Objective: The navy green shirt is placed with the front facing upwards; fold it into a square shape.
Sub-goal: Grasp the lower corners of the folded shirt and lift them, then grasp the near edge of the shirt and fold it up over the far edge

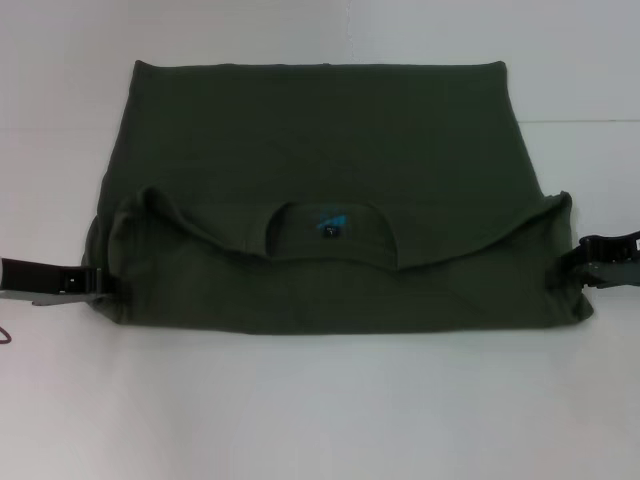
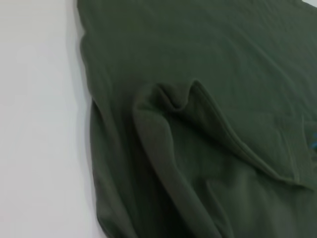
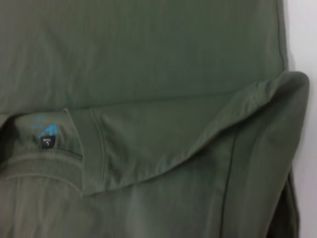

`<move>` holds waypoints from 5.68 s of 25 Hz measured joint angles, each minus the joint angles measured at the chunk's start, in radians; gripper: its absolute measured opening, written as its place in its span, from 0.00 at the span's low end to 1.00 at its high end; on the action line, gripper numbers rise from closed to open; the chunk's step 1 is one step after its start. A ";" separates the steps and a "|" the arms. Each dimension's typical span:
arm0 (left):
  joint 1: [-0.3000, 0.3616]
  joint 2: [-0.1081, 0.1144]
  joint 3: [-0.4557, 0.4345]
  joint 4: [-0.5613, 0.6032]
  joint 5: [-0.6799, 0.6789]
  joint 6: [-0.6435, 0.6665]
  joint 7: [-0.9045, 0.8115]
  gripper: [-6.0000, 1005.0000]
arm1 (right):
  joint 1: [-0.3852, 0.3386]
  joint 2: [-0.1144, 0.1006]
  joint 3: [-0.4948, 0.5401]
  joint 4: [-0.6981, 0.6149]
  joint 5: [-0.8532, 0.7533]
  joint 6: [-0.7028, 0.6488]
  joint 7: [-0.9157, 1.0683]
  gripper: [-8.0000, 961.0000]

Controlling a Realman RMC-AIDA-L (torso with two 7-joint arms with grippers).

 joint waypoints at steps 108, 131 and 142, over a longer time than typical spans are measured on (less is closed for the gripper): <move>0.015 0.024 -0.307 0.027 -0.248 0.087 0.127 0.07 | -0.054 0.034 0.314 -0.010 0.333 0.145 -0.278 0.03; 0.004 -0.122 -0.293 -0.073 -0.412 -0.321 0.346 0.07 | 0.009 0.196 0.312 0.127 0.603 0.583 -0.685 0.04; -0.003 -0.141 -0.291 -0.105 -0.477 -0.417 0.399 0.07 | 0.020 0.196 0.312 0.185 0.780 0.639 -0.831 0.08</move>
